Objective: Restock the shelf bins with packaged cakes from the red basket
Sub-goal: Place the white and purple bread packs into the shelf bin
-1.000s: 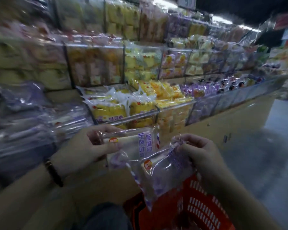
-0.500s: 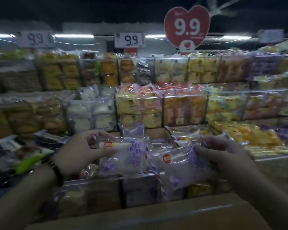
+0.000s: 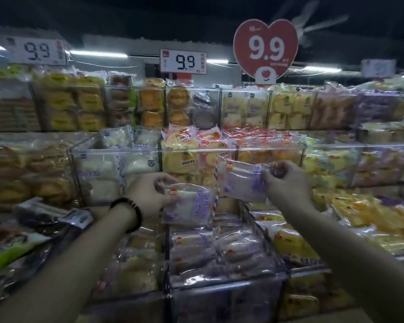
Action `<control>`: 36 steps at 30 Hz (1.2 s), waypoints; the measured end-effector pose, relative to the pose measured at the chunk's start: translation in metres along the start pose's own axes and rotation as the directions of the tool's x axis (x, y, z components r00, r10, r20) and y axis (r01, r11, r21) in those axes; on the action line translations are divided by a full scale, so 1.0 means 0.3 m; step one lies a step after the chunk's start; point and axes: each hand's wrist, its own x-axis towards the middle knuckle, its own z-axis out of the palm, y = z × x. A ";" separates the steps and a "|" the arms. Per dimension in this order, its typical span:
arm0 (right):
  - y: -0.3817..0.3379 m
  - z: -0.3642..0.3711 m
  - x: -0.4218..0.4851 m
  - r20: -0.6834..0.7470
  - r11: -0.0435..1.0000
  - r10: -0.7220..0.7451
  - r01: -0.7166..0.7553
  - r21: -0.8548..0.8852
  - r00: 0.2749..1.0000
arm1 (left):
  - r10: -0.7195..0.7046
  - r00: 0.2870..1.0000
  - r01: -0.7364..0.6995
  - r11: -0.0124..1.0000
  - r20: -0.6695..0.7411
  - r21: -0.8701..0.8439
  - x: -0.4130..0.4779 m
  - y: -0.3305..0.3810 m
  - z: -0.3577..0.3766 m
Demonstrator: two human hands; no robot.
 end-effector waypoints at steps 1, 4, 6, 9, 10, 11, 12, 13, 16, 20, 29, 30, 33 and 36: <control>0.005 0.028 0.035 -0.009 1.000 -0.009 0.009 -0.023 1.000 | -0.001 1.000 0.001 1.000 0.005 -0.001 0.027 -0.001 0.035; 0.033 0.109 0.106 0.010 0.999 0.026 -0.026 -0.033 1.000 | -0.022 1.000 0.021 0.999 0.023 0.037 0.072 -0.023 0.120; 0.063 0.158 0.123 0.052 0.997 0.057 -0.054 -0.051 0.997 | -0.052 0.999 0.052 0.993 -0.007 0.105 0.064 -0.063 0.153; 0.107 0.222 0.136 0.121 0.988 0.022 -0.003 -0.153 0.992 | -0.078 0.997 0.080 0.985 -0.015 0.152 0.037 -0.142 0.180; 0.119 0.241 0.136 0.158 0.982 0.017 0.013 -0.186 0.987 | -0.086 0.996 0.086 0.982 -0.004 0.166 0.033 -0.158 0.183; 0.129 0.258 0.134 0.204 0.971 0.014 0.036 -0.235 0.979 | -0.090 0.996 0.088 0.980 0.000 0.180 0.030 -0.163 0.185; 0.141 0.275 0.134 0.256 0.952 0.010 0.069 -0.297 0.967 | -0.085 0.996 0.085 0.977 -0.007 0.196 0.031 -0.164 0.188; 0.151 0.291 0.132 0.310 0.921 0.002 0.119 -0.371 0.951 | -0.071 0.997 0.075 0.974 -0.028 0.212 0.033 -0.161 0.192; 0.179 0.320 0.133 0.378 0.815 0.040 0.189 -0.548 0.925 | 0.041 0.995 -0.017 0.966 -0.091 0.256 0.027 -0.147 0.203; 0.173 0.331 0.124 0.426 0.684 0.022 0.297 -0.666 0.905 | -0.001 0.993 -0.052 0.893 0.117 0.447 0.004 -0.137 0.194; 0.141 0.354 0.055 0.579 0.577 -0.045 0.495 -0.650 0.814 | 0.013 0.998 -0.049 0.706 0.056 0.707 0.041 -0.071 0.224; 0.140 0.356 0.053 0.590 0.605 -0.019 0.479 -0.636 0.807 | -0.016 0.998 -0.035 0.708 0.066 0.705 0.041 -0.073 0.229; 0.132 0.324 0.057 0.620 0.662 0.027 0.450 -0.599 0.784 | -0.067 0.992 -0.025 0.719 0.105 0.695 0.035 -0.077 0.218; 0.101 0.232 0.068 0.594 0.715 -0.039 0.438 -0.545 0.803 | -0.062 0.992 -0.033 0.704 0.108 0.709 0.018 -0.031 0.188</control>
